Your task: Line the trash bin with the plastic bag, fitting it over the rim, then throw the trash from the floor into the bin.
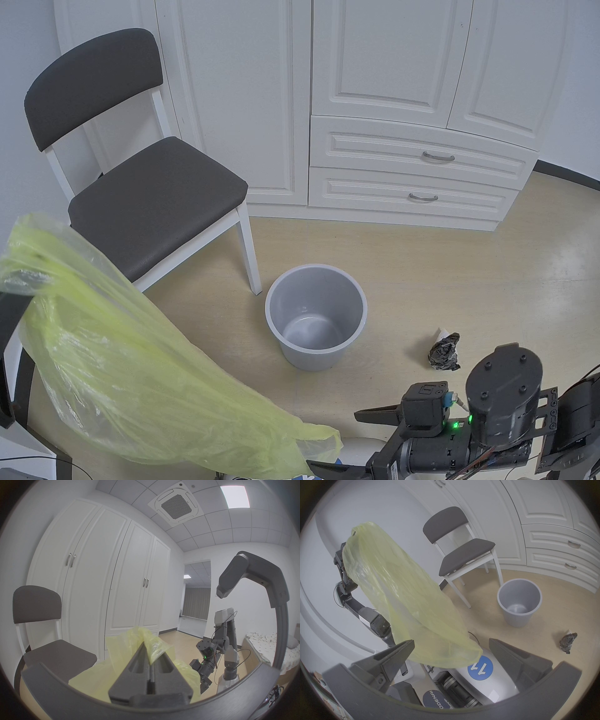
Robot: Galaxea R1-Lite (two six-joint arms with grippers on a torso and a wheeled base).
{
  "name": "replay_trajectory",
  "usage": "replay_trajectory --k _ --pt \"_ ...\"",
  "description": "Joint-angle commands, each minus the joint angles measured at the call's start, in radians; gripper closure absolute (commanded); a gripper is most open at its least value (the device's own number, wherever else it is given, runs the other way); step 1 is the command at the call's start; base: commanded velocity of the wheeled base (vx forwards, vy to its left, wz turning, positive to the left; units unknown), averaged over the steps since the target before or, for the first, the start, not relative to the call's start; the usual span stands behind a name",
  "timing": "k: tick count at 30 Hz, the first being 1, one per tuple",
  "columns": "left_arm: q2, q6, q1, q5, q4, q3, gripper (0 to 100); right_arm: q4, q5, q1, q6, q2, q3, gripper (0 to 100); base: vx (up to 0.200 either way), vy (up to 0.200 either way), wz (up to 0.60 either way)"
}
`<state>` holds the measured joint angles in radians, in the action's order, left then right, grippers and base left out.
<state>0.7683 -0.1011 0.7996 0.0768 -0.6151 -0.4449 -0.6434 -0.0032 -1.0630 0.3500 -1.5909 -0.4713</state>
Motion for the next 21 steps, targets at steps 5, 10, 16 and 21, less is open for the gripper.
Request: replay_trajectory --k 5,10,16,21 --pt "-0.023 0.0 0.007 0.012 0.0 -0.003 100 -0.004 0.005 0.02 0.004 -0.083 -0.006 0 0.0 0.0 0.0" --pt "-0.026 0.0 0.009 0.069 0.002 0.009 100 -0.183 0.031 0.095 0.03 -0.218 -0.01 0 0.0 0.0 0.0" --pt "-0.03 0.0 0.01 0.07 0.0 0.009 100 -0.45 0.019 0.124 0.112 -0.353 -0.006 0 0.0 0.0 0.0" --pt "-0.038 0.0 0.009 0.072 0.0 0.008 100 -0.492 0.019 0.132 0.113 -0.382 -0.004 0 0.0 0.0 0.0"
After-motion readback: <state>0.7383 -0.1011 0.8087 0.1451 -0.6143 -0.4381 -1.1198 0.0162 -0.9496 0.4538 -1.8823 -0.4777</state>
